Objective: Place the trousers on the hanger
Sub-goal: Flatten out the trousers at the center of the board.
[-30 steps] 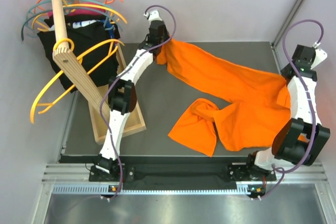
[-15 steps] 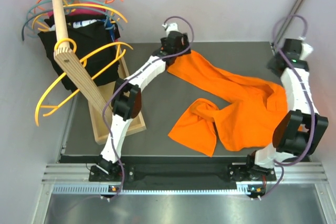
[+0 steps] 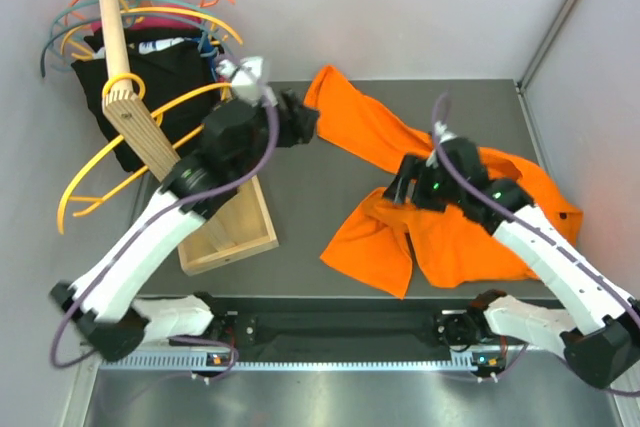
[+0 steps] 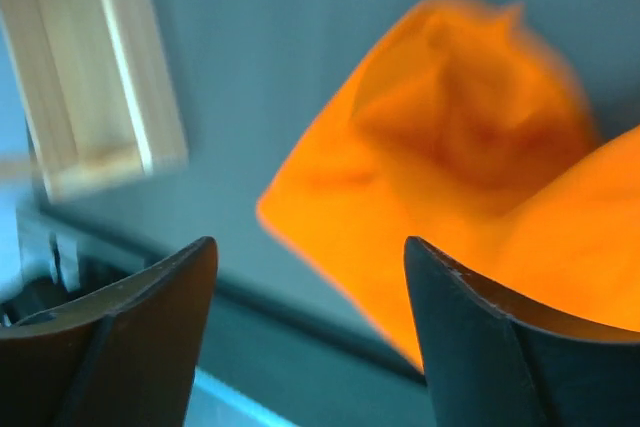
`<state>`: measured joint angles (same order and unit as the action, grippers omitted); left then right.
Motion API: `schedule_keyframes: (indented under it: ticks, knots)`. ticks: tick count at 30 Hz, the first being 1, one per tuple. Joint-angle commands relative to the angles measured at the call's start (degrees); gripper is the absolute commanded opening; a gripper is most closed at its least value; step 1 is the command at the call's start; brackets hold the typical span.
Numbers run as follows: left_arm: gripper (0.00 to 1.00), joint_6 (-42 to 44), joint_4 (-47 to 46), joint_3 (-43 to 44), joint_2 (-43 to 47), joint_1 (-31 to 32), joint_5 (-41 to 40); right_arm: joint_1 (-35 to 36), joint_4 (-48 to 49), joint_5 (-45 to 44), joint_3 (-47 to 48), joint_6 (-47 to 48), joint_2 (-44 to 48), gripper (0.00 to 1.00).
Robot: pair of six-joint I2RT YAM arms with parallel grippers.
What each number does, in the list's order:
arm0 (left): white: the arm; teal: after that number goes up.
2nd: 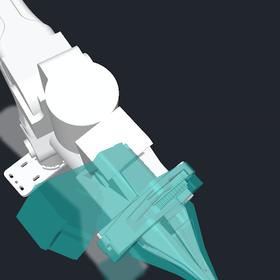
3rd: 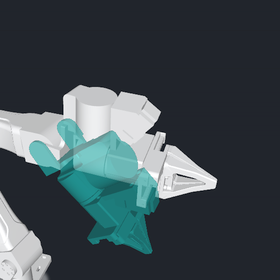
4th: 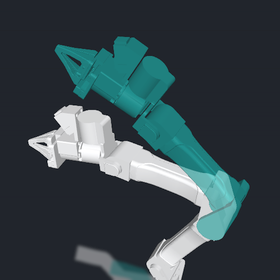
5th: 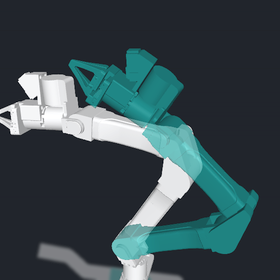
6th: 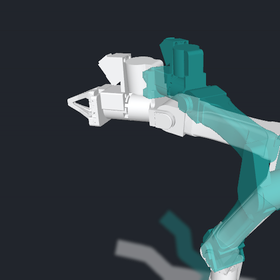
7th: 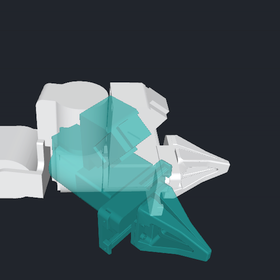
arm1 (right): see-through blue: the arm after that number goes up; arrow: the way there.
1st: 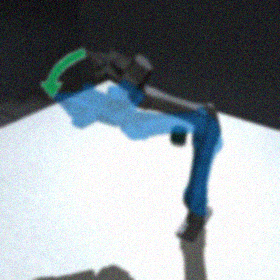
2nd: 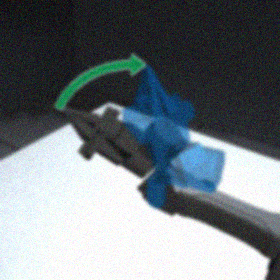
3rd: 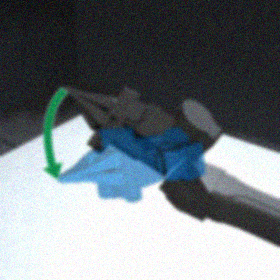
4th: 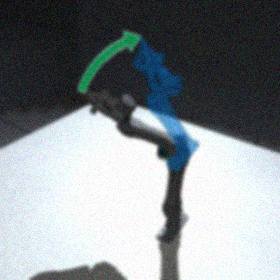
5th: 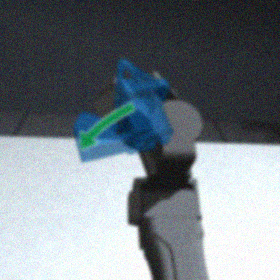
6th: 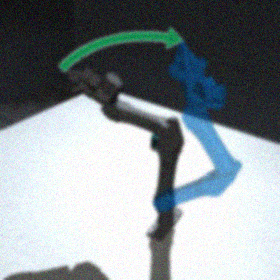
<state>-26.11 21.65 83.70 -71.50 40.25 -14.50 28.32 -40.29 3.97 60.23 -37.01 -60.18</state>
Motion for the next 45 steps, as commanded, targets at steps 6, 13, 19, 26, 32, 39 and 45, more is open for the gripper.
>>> schedule_keyframes:
  ticks: [6,13,19,26,32,39,45]
  knots:
    - [0.65,-5.61,6.82,-12.07,22.54,0.71,12.03,22.03,5.06,-1.40,-4.60,-7.44,-10.72,0.80]
    - [0.62,-7.82,13.85,-11.99,28.43,0.71,10.91,27.40,0.65,-9.76,2.87,-21.07,-31.89,0.82]
    - [0.63,-5.88,19.04,-7.15,29.67,0.71,7.39,27.93,3.91,-12.57,6.65,-25.74,-40.52,0.82]
    - [0.62,-7.55,20.01,-8.11,33.18,0.71,5.28,28.37,1.10,-13.55,8.33,-32.94,-46.60,0.62]
    - [0.61,-7.73,22.38,-7.94,34.15,0.71,3.43,28.37,7.85,-9.69,7.62,-33.30,-49.33,0.31]
    - [0.61,-7.20,23.53,-5.48,32.40,0.71,1.50,23.21,14.62,-4.34,27.09,-23.37,-51.87,0.00]
    - [0.61,-6.50,24.14,-2.05,28.88,0.71,0.97,19.15,29.29,7.00,34.07,-28.54,-53.01,0.00]
